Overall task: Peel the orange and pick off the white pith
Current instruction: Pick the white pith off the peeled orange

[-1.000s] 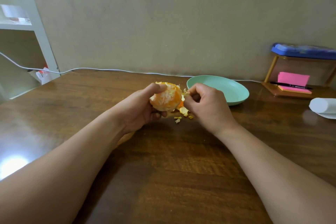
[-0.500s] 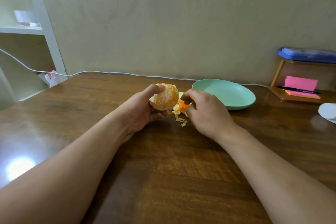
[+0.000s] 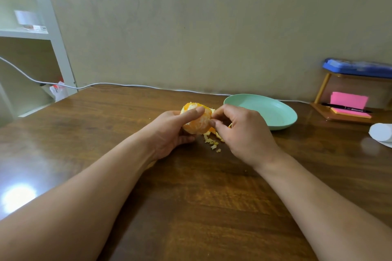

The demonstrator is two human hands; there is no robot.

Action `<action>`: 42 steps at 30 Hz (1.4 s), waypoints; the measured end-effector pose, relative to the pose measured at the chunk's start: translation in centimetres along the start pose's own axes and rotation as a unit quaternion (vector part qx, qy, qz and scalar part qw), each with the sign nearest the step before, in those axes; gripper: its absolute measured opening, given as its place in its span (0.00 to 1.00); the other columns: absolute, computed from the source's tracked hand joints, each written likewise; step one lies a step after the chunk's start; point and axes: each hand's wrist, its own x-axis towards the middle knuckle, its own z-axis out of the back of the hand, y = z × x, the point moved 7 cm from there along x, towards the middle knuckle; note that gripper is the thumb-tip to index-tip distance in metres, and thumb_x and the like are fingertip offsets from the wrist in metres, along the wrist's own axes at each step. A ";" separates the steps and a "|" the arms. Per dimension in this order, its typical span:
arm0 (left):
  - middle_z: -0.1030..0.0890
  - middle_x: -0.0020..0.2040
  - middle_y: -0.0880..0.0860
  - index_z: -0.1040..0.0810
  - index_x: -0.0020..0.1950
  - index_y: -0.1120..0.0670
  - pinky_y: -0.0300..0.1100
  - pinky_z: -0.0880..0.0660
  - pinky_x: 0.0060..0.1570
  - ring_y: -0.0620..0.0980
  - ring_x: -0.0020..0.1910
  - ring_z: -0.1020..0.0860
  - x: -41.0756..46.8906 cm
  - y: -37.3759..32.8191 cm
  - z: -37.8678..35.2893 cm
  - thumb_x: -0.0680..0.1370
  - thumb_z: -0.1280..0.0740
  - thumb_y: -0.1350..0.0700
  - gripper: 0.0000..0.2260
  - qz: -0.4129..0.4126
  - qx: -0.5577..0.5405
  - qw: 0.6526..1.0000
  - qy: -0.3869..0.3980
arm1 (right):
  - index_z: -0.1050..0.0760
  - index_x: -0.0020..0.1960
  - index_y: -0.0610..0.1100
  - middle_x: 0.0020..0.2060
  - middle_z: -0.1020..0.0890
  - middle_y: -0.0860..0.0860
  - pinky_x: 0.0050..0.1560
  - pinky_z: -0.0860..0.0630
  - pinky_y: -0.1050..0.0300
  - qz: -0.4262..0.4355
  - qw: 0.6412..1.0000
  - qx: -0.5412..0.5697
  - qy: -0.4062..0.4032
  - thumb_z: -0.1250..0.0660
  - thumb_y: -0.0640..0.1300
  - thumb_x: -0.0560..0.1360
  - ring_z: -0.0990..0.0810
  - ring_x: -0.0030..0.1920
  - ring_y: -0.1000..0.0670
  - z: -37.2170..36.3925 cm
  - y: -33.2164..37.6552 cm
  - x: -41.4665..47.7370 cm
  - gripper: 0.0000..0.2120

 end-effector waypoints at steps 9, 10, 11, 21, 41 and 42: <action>0.14 0.50 0.56 0.15 0.60 0.58 0.43 0.22 0.41 0.51 0.46 0.19 0.6 0.5 0.5 0.69 0.21 0.35 0.32 -0.014 0.077 0.995 -0.059 | 0.28 0.41 0.48 0.34 0.25 0.53 0.34 0.37 0.54 0.063 0.988 -0.143 -0.008 0.30 0.47 0.79 0.27 0.34 0.46 -0.3 1.3 0.5 0.11; 0.14 0.49 0.55 0.15 0.59 0.58 0.43 0.23 0.41 0.51 0.45 0.20 0.6 0.5 0.4 0.71 0.22 0.36 0.29 -0.017 0.080 0.995 -0.063 | 0.30 0.40 0.48 0.34 0.27 0.54 0.33 0.39 0.55 0.064 0.987 -0.144 -0.008 0.30 0.46 0.79 0.28 0.34 0.46 -0.3 1.5 0.5 0.12; 0.15 0.48 0.55 0.15 0.59 0.58 0.43 0.23 0.41 0.51 0.44 0.20 0.5 0.5 0.4 0.73 0.22 0.37 0.28 -0.019 0.083 0.994 -0.066 | 0.32 0.40 0.49 0.34 0.28 0.55 0.31 0.41 0.56 0.067 0.987 -0.146 -0.008 0.30 0.46 0.79 0.29 0.34 0.47 -0.3 1.7 0.5 0.12; 0.13 0.53 0.56 0.16 0.62 0.58 0.41 0.22 0.40 0.50 0.45 0.19 0.1 0.3 0.1 0.74 0.22 0.38 0.28 0.003 0.058 0.998 -0.036 | 0.27 0.42 0.50 0.36 0.24 0.54 0.33 0.31 0.56 0.024 0.996 -0.075 -0.045 0.30 0.45 0.79 0.27 0.36 0.51 0.5 -0.5 0.5 0.09; 0.15 0.58 0.58 0.19 0.67 0.57 0.41 0.20 0.43 0.53 0.48 0.18 -0.4 0.3 -0.2 0.77 0.26 0.40 0.25 0.040 0.014 0.999 -0.005 | 0.17 0.53 0.49 0.43 0.15 0.53 0.41 0.20 0.48 0.030 0.998 -0.047 -0.013 0.31 0.48 0.83 0.19 0.42 0.50 0.0 -0.7 0.6 0.05; 0.16 0.57 0.59 0.20 0.68 0.57 0.41 0.20 0.42 0.52 0.46 0.17 -0.5 0.4 -0.3 0.81 0.28 0.43 0.23 0.049 -0.010 0.999 -0.001 | 0.17 0.54 0.49 0.44 0.15 0.53 0.42 0.19 0.48 0.024 0.999 -0.040 -0.016 0.31 0.48 0.84 0.19 0.43 0.51 0.1 -0.7 0.6 0.05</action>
